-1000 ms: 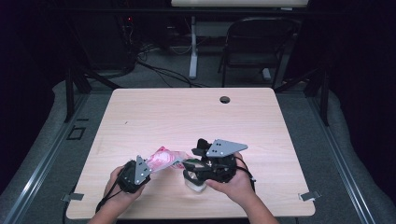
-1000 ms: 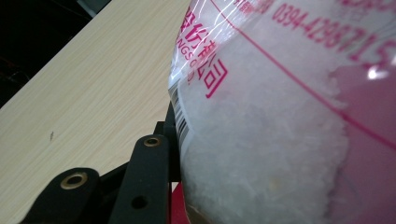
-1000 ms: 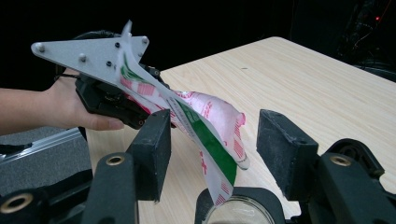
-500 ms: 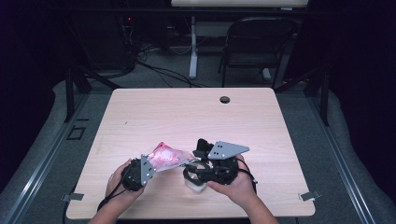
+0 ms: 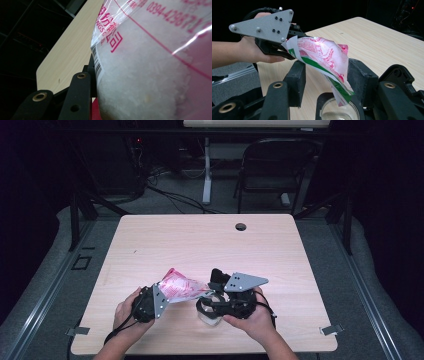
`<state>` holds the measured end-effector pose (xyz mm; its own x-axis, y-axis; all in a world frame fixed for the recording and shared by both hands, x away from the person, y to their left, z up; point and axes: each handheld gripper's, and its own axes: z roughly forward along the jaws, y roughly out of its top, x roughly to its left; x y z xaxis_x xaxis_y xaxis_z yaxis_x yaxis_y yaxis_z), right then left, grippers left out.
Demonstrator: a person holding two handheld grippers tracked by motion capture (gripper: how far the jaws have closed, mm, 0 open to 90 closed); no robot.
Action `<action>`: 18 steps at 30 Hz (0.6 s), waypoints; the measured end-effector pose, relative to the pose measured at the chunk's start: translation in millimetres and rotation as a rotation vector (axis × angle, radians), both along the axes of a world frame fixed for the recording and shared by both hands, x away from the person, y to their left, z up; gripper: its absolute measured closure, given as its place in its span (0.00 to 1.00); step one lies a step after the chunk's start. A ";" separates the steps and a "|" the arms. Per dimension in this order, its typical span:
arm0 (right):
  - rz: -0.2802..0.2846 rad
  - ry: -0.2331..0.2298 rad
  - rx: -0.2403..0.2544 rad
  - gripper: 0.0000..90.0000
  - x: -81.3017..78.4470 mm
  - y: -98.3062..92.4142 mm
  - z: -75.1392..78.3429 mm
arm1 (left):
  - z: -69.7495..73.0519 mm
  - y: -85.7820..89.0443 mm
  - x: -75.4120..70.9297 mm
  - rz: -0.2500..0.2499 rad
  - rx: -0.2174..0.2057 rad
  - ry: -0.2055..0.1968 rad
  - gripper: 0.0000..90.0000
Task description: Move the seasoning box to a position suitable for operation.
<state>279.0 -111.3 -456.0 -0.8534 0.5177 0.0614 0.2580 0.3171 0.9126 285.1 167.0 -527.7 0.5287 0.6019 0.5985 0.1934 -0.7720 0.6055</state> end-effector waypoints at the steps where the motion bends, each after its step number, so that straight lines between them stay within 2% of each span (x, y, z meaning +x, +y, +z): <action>1: -0.002 -0.002 -0.004 0.56 -0.3 -0.3 -1.0 | -0.5 -1.1 -1.3 0.003 0.010 -0.018 0.76; 5: -0.001 0.003 -0.001 0.59 -0.5 -0.8 -2.9 | -1.3 -2.2 -2.8 0.002 0.004 -0.023 0.76; 11: 0.005 0.017 -0.016 0.75 0.2 -0.1 -8.8 | -5.3 -1.6 -3.7 0.008 0.007 -0.017 0.76; 12: 0.005 0.017 -0.016 0.75 0.2 -0.1 -8.8 | -5.3 -1.6 -3.7 0.008 0.007 -0.017 0.76; 13: 0.003 0.025 -0.021 0.81 1.1 -0.3 -10.9 | -5.5 -1.4 -3.5 0.009 0.011 -0.015 0.76; 18: 0.011 0.030 -0.023 0.88 2.3 -0.7 -13.5 | -6.1 -1.7 -3.1 0.008 0.012 -0.018 0.76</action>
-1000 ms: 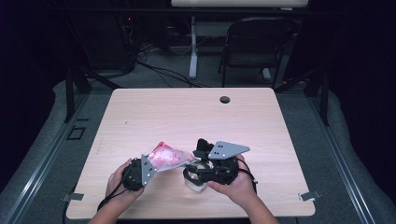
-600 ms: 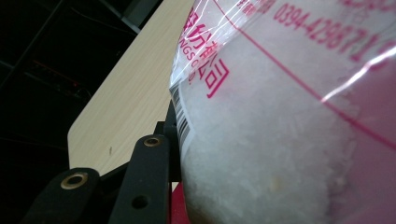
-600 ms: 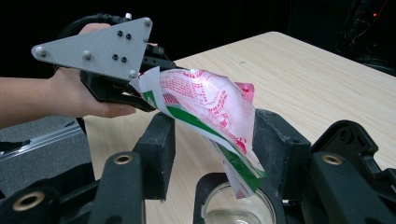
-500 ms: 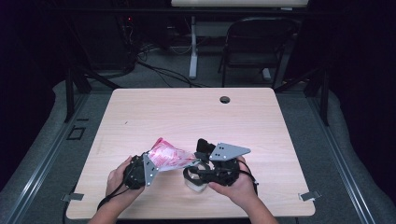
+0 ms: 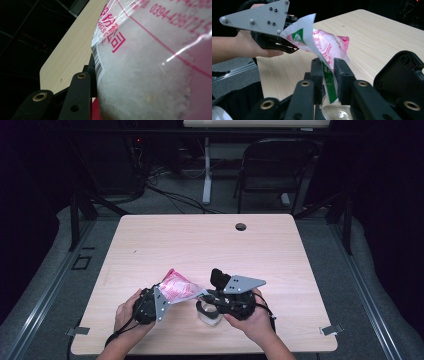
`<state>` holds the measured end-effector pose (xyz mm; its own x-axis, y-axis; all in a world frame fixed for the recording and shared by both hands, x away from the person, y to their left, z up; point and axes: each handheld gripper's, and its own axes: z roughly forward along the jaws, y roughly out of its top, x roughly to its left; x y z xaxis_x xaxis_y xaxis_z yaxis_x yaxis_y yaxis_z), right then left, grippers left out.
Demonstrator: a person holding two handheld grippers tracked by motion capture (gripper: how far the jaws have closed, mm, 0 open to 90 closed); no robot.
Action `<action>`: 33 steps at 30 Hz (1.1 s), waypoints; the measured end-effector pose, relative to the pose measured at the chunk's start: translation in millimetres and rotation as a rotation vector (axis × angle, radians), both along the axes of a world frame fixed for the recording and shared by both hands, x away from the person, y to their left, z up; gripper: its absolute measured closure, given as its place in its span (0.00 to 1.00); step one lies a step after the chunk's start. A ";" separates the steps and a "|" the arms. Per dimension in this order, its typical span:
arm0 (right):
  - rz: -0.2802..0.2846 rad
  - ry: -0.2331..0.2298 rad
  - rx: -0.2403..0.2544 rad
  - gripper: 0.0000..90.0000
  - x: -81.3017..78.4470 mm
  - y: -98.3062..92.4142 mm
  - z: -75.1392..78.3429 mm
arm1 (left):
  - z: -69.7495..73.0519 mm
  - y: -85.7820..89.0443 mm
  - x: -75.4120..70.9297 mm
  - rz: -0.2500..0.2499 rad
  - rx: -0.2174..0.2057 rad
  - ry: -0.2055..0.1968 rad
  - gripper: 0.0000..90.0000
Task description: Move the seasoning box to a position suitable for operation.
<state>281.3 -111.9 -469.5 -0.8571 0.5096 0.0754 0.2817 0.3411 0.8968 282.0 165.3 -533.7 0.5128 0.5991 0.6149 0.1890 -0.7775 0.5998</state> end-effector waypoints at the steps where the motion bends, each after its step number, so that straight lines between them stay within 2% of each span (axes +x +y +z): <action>1: 0.000 0.001 0.002 0.90 0.1 0.0 -0.4 | -0.3 -0.2 -0.1 0.002 -0.002 0.002 0.77; 5: 0.005 0.000 0.000 0.98 0.8 -0.9 -1.9 | -0.8 -0.9 0.0 0.002 -0.001 0.000 0.77; 9: 0.006 -0.003 -0.004 1.00 0.4 -0.9 -2.4 | -0.5 -1.0 -0.1 0.002 0.004 -0.006 0.77; 28: -0.007 0.009 -0.026 1.00 -0.8 -5.3 -5.9 | 6.5 -4.1 -1.6 0.003 0.010 -0.047 0.77; 33: -0.016 0.008 -0.018 1.00 -1.5 -8.0 -7.5 | 9.2 -8.0 -1.7 -0.002 0.024 -0.079 0.77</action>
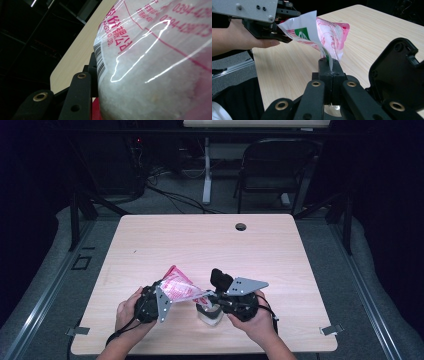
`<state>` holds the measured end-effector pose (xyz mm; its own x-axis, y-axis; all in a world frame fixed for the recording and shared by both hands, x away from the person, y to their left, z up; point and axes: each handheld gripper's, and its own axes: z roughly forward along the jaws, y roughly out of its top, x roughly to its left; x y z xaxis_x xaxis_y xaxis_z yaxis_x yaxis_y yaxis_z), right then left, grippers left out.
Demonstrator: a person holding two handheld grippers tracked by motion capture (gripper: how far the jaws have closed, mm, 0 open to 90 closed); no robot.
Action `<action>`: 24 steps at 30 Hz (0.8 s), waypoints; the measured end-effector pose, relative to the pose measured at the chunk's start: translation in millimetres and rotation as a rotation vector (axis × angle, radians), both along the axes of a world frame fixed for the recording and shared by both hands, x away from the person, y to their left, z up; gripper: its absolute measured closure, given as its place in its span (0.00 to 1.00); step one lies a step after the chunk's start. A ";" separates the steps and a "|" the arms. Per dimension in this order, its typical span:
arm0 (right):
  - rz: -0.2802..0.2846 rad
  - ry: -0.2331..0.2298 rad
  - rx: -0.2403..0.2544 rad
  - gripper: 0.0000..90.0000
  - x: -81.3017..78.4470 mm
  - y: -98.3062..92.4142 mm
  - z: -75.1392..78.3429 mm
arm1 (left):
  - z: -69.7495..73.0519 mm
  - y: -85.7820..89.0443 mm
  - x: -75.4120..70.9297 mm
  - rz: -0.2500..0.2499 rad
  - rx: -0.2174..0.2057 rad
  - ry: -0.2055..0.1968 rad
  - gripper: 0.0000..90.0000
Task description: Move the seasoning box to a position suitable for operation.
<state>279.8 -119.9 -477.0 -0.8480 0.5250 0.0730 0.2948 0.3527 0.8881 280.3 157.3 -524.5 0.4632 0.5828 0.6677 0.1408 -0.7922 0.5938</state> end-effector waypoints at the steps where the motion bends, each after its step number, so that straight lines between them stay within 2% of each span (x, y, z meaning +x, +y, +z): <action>1: 0.000 0.000 0.000 1.00 0.0 0.0 0.0 | 0.0 0.0 0.0 0.000 0.000 0.000 0.77; 4: -0.008 0.002 -0.003 1.00 -0.5 -3.0 -1.2 | 2.9 -2.1 -0.1 -0.004 0.021 -0.023 0.77; 6: -0.011 0.004 0.000 1.00 -0.7 -3.8 -2.0 | 3.9 -2.7 -0.2 -0.004 0.025 -0.023 0.77; 9: -0.016 0.003 -0.004 1.00 -0.5 -5.0 -2.9 | 4.7 -4.9 0.2 -0.008 0.027 -0.048 0.77; 12: -0.023 0.008 -0.008 1.00 -0.3 -6.9 -4.8 | 7.1 -7.4 0.2 -0.009 0.047 -0.070 0.77; 24: -0.042 0.017 -0.019 1.00 0.9 -13.9 -8.6 | 12.3 -15.5 0.4 -0.018 0.071 -0.113 0.77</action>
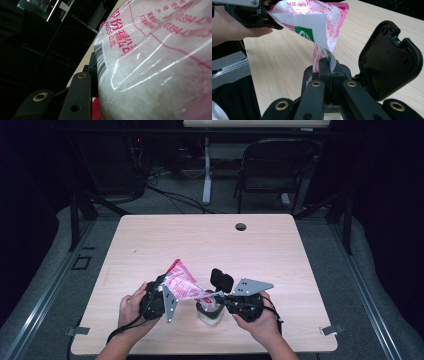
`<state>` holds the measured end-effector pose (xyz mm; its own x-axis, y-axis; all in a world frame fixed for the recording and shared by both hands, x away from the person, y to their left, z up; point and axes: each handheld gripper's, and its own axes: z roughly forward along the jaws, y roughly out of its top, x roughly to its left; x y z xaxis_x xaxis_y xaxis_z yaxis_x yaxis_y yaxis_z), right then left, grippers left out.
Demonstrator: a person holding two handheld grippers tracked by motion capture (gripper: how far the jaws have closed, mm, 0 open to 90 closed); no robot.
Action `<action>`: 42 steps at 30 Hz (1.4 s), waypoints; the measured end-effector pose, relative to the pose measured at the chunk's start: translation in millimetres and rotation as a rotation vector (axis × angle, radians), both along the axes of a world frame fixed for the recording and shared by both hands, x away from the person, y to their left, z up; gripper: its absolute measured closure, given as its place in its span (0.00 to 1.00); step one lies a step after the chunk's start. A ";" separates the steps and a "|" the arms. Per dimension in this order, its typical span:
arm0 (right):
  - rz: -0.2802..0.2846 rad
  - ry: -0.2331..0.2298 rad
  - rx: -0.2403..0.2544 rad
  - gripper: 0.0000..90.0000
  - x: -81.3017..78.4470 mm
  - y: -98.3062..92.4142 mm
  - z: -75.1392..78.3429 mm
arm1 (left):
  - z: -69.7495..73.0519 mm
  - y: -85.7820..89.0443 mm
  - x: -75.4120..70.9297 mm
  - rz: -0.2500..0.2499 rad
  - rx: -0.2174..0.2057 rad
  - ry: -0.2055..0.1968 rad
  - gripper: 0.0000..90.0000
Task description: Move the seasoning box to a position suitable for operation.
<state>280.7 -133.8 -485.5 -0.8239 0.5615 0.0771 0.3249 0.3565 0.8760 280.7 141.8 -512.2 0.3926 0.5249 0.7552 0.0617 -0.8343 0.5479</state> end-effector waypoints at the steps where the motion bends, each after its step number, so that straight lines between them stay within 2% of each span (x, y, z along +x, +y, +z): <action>1: 0.000 0.000 0.000 1.00 0.0 0.0 0.0 | 0.0 0.0 0.0 0.000 0.000 0.000 0.77; 13: -0.007 0.019 0.008 1.00 1.3 -2.9 -5.0 | 0.8 -4.1 -1.3 -0.007 0.031 -0.039 0.77; 20: -0.006 0.025 0.002 1.00 1.8 -3.4 -6.6 | 2.0 -4.7 -2.2 -0.005 0.040 -0.052 0.77; 36: -0.007 0.037 0.008 1.00 2.6 -3.7 -10.0 | 8.3 -6.3 -3.3 -0.009 0.098 -0.079 0.77; 42: -0.008 0.040 0.009 1.00 2.4 -3.9 -10.2 | 9.8 -6.6 -3.2 -0.013 0.102 -0.085 0.77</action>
<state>283.1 -137.6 -495.8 -0.8154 0.5674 0.1147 0.3626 0.3462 0.8653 277.4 135.2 -502.4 0.3311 0.4388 0.8354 0.0072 -0.8865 0.4628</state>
